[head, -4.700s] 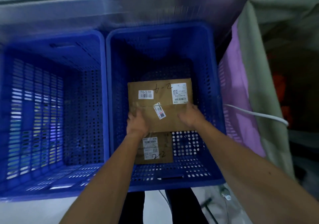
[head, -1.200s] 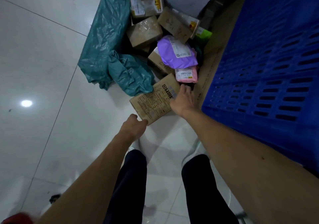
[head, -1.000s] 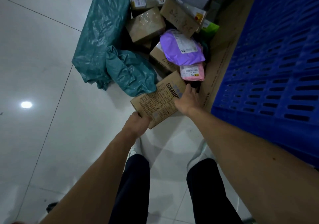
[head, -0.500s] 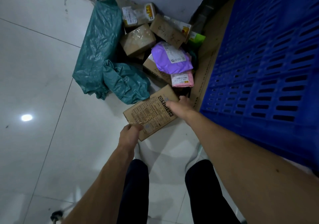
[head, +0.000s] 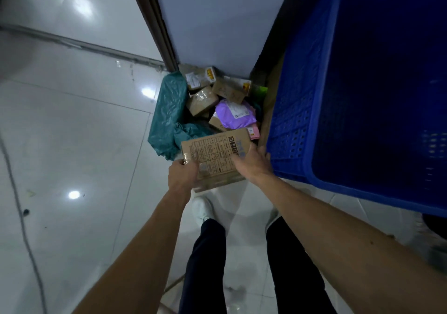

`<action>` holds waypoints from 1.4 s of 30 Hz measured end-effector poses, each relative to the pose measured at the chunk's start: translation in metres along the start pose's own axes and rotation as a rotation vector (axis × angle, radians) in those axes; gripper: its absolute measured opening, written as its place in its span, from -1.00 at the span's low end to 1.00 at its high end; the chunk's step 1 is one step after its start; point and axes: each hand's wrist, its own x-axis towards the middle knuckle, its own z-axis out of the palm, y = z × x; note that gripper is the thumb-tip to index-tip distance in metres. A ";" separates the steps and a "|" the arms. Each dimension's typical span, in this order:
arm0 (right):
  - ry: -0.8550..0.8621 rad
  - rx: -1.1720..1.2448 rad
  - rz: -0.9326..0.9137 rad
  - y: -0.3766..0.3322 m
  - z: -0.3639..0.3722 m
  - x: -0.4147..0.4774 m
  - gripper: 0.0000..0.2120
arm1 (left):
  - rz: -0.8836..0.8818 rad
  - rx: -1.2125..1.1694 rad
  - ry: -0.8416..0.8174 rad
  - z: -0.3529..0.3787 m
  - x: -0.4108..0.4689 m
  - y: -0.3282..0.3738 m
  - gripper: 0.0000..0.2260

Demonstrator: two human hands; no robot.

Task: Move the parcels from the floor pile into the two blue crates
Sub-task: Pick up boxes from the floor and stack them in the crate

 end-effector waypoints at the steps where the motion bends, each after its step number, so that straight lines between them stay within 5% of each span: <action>1: 0.002 -0.002 -0.043 -0.009 -0.012 -0.014 -0.22 | 0.021 0.014 0.008 -0.011 -0.011 0.015 -0.67; 12: 0.160 0.100 -0.236 -0.118 -0.151 -0.164 -0.22 | 0.344 0.188 0.174 -0.117 -0.155 0.160 -0.52; 21: 0.494 0.313 -0.235 -0.095 -0.262 -0.251 -0.36 | 0.619 0.254 0.107 -0.090 -0.254 0.246 -0.61; 34: 0.723 0.526 -0.283 0.072 -0.371 -0.312 -0.44 | 0.736 0.299 -0.071 0.046 -0.402 0.250 -0.64; 42: 0.652 0.779 -0.238 0.223 -0.413 -0.329 -0.39 | 0.811 0.326 -0.146 0.163 -0.491 0.218 -0.85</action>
